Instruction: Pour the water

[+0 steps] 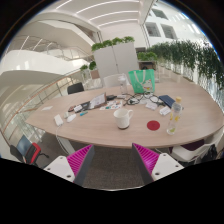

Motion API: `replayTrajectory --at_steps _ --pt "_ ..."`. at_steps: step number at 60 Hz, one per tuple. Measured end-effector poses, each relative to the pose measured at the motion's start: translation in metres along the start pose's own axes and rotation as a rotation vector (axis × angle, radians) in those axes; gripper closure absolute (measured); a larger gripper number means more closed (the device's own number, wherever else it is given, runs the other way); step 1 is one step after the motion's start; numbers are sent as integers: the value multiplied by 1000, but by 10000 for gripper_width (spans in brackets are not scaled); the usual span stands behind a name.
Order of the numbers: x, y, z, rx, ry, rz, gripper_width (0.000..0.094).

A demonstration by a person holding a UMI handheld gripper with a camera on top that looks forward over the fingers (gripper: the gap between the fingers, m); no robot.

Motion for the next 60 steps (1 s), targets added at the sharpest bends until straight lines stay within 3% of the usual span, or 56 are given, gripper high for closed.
replayTrajectory --at_steps 21,40,60 --pt "5 14 -23 44 229 -74 105" --pt "32 3 -190 -134 410 -249 104" --pt "171 -43 -344 -72 399 -410 101"
Point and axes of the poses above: the point between the fingertips, and its own axes, seen from behind it with the camera up: z to the left, y down, x forward, the way the camera looks, the point moved 6 cm from there along -x, backward, against the way the camera looks, and after that the axes turned 6 degrees about -y, right-handed, at the moved point
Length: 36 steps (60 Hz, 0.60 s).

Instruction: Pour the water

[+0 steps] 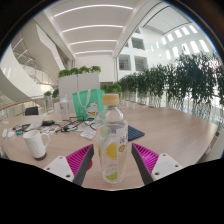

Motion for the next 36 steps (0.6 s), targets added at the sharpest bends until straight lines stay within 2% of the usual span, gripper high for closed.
replayTrajectory --at_steps 3,4,5,7,16,18,24,27,36 --pt "23 0 -7 17 7 -13 101" --pt "31 3 -11 27 4 -16 148" --pt "33 3 -5 28 1 -17 202" --pt "41 6 -1 42 -29 -4 433" --pt "50 3 -4 28 21 -39 501" --pt "50 4 -6 57 40 -27 501" --pt "55 2 1 63 49 54 610" --pt "50 -3 1 81 42 87 593" --pt "36 -68 23 -208 62 75 593"
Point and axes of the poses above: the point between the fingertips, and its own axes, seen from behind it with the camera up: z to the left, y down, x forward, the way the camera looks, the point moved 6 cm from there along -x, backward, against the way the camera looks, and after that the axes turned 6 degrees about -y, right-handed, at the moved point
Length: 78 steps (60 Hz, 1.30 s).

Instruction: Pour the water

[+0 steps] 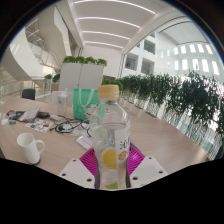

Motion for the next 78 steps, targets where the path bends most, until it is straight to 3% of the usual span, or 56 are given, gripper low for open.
replayTrajectory --at_steps 10,27,33,43,56,61,65,69,72,73,75,78 --pt "-16 -84 41 -612 42 18 595" --pt "29 -90 158 -1794 102 113 596" --pt "22 -97 167 -2055 162 194 595" --pt "36 -98 183 -2209 154 262 596" --pt "38 -99 177 -2003 153 243 594" --pt "36 -125 171 -1654 175 182 594" --pt "22 -138 159 -1267 213 72 590" --pt "23 -157 151 -903 114 -14 591" --pt "15 -143 146 -666 18 -75 604" --pt "8 -136 147 -589 15 -121 563" --pt "22 -131 141 -491 -51 -97 555" --pt "20 -89 137 -311 -88 -144 542"
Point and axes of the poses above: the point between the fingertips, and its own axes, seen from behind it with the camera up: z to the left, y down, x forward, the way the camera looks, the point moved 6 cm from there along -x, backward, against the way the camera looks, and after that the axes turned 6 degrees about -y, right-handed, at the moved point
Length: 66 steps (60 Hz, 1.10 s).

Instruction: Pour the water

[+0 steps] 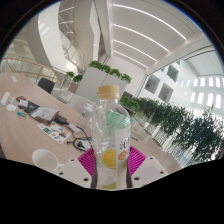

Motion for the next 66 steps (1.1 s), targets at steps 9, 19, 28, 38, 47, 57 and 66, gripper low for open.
replayTrajectory --at_steps 9,19,28,38,47,57,66 --pt "11 70 -10 309 -66 48 538" --pt "18 114 -1 459 -141 52 537" --pt "33 133 15 468 -160 -24 515" --pt "20 137 12 498 -171 -1 405" --pt "-15 137 16 544 -200 177 80" --pt "-91 119 35 551 -166 270 105" --pt "-163 63 62 549 -113 284 104"
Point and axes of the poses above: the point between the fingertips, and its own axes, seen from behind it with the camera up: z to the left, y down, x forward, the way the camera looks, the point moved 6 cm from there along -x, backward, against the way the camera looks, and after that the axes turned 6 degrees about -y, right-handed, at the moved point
